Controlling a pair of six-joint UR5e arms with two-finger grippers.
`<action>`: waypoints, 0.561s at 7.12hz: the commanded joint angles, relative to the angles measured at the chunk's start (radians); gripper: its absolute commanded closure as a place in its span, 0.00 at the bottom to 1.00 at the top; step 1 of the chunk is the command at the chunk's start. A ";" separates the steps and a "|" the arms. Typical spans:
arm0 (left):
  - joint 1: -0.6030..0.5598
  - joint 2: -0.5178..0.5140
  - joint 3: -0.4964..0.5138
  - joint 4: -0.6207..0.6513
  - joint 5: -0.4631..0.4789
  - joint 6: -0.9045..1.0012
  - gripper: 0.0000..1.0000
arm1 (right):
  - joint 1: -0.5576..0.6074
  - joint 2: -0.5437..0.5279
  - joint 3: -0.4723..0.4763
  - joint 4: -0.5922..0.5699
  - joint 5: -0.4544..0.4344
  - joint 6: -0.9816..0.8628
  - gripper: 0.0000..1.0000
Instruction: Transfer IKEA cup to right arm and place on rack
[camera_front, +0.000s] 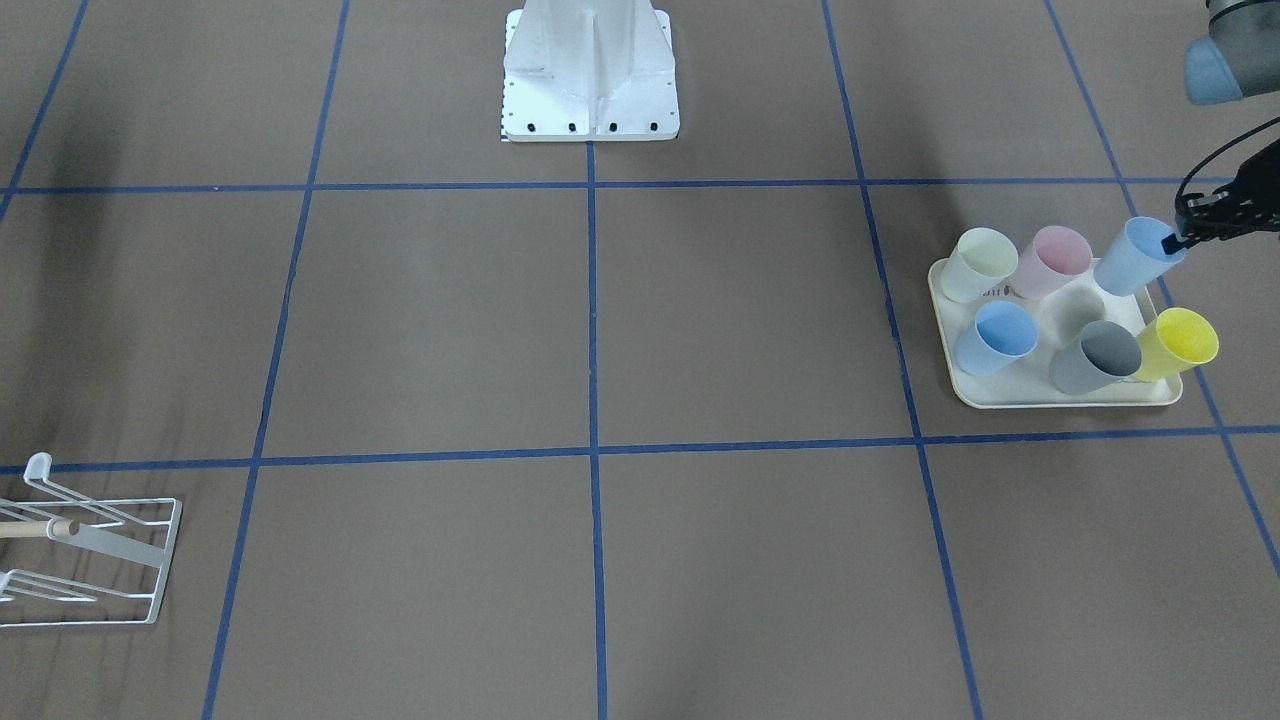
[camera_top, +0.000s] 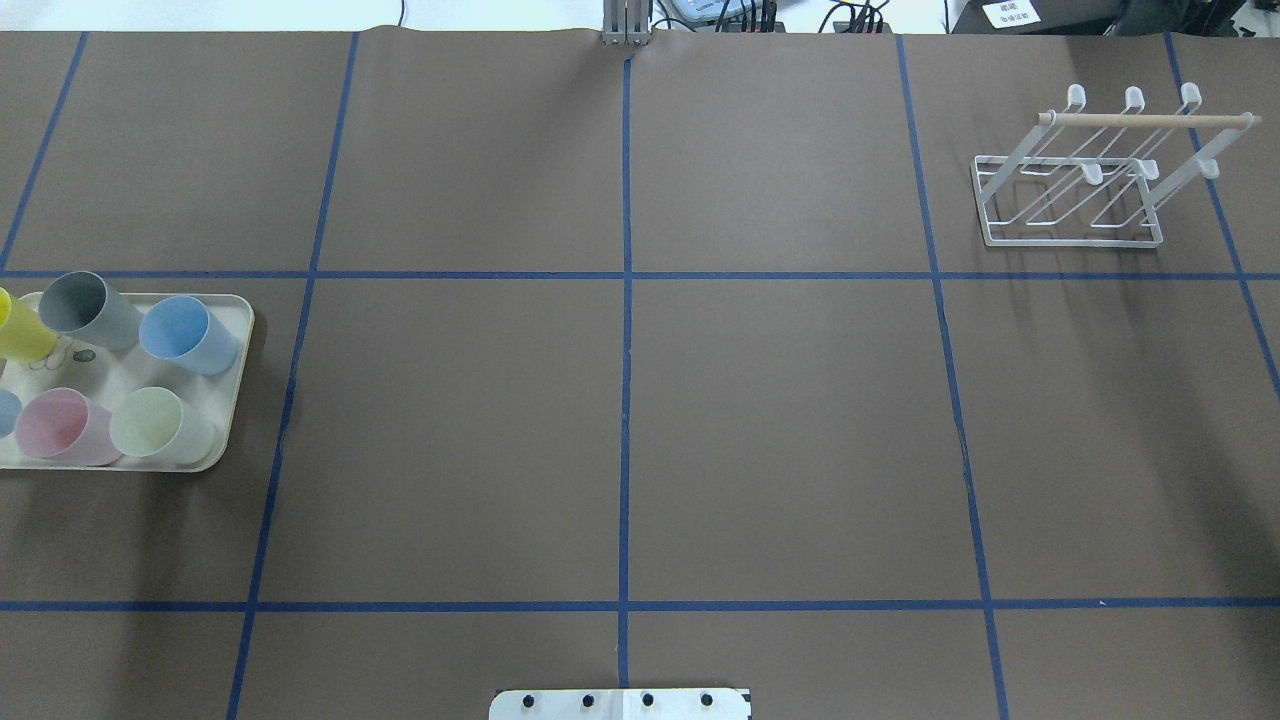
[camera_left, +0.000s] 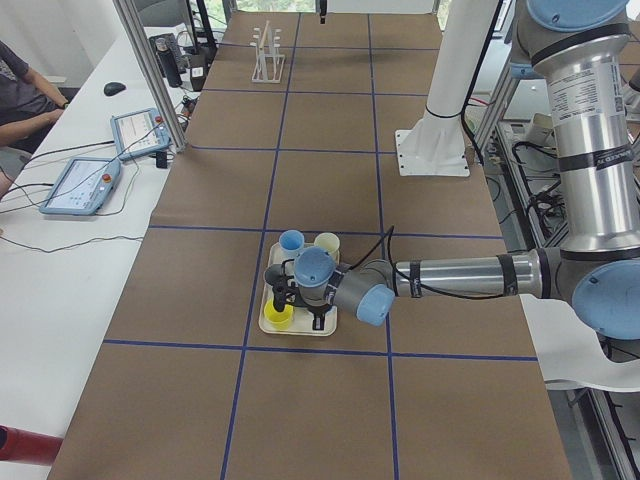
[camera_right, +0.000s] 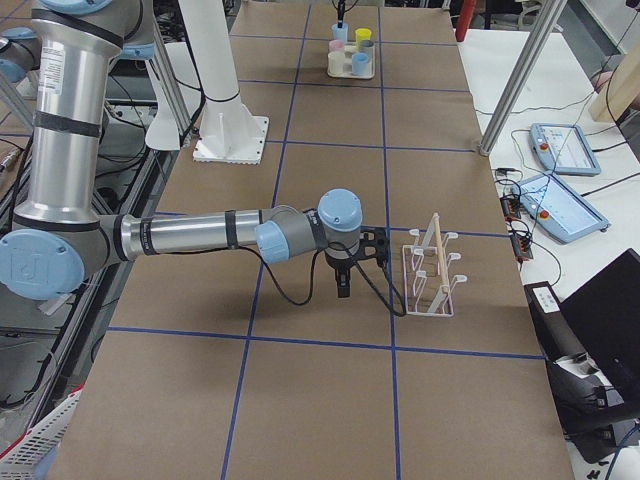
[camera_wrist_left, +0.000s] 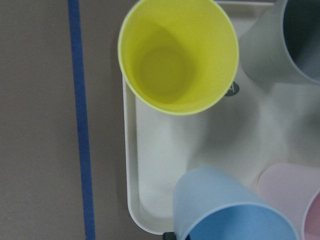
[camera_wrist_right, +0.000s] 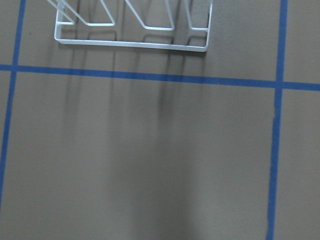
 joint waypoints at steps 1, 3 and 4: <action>-0.098 -0.007 -0.040 0.004 -0.004 -0.013 1.00 | -0.113 0.086 0.000 0.129 -0.001 0.229 0.01; -0.099 -0.066 -0.129 0.091 -0.001 -0.138 1.00 | -0.225 0.170 -0.003 0.346 -0.013 0.571 0.01; -0.097 -0.106 -0.160 0.122 -0.003 -0.214 1.00 | -0.267 0.222 -0.002 0.384 -0.018 0.689 0.01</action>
